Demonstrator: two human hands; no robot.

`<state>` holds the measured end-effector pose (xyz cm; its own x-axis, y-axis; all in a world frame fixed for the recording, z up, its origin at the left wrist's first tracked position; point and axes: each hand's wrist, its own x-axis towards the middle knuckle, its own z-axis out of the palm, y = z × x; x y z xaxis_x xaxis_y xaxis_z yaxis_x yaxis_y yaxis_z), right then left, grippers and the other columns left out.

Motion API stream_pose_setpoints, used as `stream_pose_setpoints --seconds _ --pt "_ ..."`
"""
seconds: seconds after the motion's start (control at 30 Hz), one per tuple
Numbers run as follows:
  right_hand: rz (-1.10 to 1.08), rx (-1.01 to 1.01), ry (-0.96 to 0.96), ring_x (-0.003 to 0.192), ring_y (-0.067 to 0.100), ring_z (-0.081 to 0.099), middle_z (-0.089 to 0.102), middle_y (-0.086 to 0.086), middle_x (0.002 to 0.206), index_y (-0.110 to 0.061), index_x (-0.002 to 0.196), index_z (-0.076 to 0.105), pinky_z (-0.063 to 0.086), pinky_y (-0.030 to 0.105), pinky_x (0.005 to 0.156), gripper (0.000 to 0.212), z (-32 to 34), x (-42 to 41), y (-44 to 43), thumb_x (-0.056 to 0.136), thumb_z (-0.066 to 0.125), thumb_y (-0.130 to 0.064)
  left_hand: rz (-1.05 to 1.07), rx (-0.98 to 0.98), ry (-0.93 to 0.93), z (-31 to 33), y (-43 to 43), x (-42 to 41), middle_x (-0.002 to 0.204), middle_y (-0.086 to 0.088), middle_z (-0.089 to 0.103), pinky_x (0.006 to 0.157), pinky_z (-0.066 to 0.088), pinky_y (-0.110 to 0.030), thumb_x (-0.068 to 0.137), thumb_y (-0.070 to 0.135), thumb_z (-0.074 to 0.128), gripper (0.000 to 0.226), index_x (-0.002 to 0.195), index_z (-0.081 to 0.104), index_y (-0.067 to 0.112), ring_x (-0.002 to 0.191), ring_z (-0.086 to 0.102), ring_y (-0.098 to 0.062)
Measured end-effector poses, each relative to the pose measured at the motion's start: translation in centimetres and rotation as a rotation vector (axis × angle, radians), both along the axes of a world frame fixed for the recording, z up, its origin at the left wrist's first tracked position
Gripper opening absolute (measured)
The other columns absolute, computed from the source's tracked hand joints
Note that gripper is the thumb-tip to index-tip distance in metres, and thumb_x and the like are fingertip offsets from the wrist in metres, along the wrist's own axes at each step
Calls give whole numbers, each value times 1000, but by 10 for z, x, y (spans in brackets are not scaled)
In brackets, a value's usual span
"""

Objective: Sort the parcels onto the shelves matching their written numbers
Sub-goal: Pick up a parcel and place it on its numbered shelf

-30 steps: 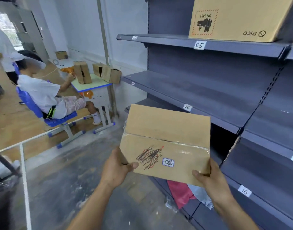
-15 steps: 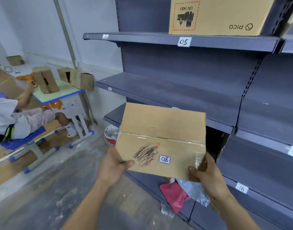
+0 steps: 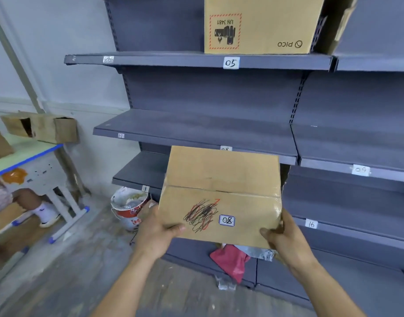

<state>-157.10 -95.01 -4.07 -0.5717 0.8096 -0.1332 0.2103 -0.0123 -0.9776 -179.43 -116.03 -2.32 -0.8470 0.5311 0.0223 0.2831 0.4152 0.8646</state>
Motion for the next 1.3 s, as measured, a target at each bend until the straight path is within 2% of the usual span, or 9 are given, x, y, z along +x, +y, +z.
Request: stream_pose_setpoints --seconds 0.13,0.2,0.33,0.5,0.6,0.77,0.97,1.2,1.3 --pt "-67 -30 8 87 24 67 68 2 98 -33 123 54 57 44 81 48 3 11 -24 89 67 -2 -58 -23 -10 0 -10 -7 95 15 75 89 54 -43 61 29 91 50 100 60 33 96 70 -13" --pt "-93 -16 -1 91 22 68 69 -1 101 -38 125 53 57 47 87 52 9 16 -32 86 70 -8 -86 -29 -28 2 -11 -7 97 12 74 90 53 -44 66 26 90 46 99 58 31 96 69 -16" --pt "-121 10 11 101 23 71 72 -2 108 -42 122 55 56 52 93 54 24 26 -39 79 72 -13 -88 -22 -25 11 -10 -5 99 13 71 88 54 -46 52 48 85 65 107 56 28 96 68 -19" --pt "-137 80 61 84 18 70 70 3 99 -23 125 57 59 47 87 46 53 35 -36 88 68 2 -96 38 -33 34 -2 -5 97 12 70 86 53 -42 67 23 91 51 105 56 26 94 67 -17" --pt "-134 117 95 89 14 72 71 2 106 -26 130 55 59 41 88 51 73 34 -24 88 69 0 -98 56 25 58 8 -9 97 14 70 87 53 -42 65 32 91 54 106 57 28 92 66 -16" --pt "-117 152 132 103 20 71 72 1 114 -25 127 58 56 46 94 47 104 22 18 87 72 -3 -95 124 48 98 39 -19 100 16 69 91 52 -42 65 36 91 55 107 56 30 97 65 -16" --pt "-113 177 167 98 20 70 69 3 113 -21 127 57 57 29 72 43 134 1 68 90 69 -3 -80 138 -6 118 89 -40 99 15 72 91 54 -45 48 51 88 63 102 61 32 96 68 -16" --pt "-72 204 138 100 17 70 71 0 114 -22 130 57 56 28 77 47 144 -19 117 88 69 -2 -62 157 -83 118 140 -60 101 13 72 93 53 -46 60 42 90 54 105 62 29 98 66 -17" --pt "-74 192 153 97 15 69 71 -1 113 -23 129 56 56 21 68 47 142 -26 129 90 68 0 -60 178 -107 115 156 -66 101 13 72 92 54 -47 65 39 89 48 104 63 29 98 67 -17"
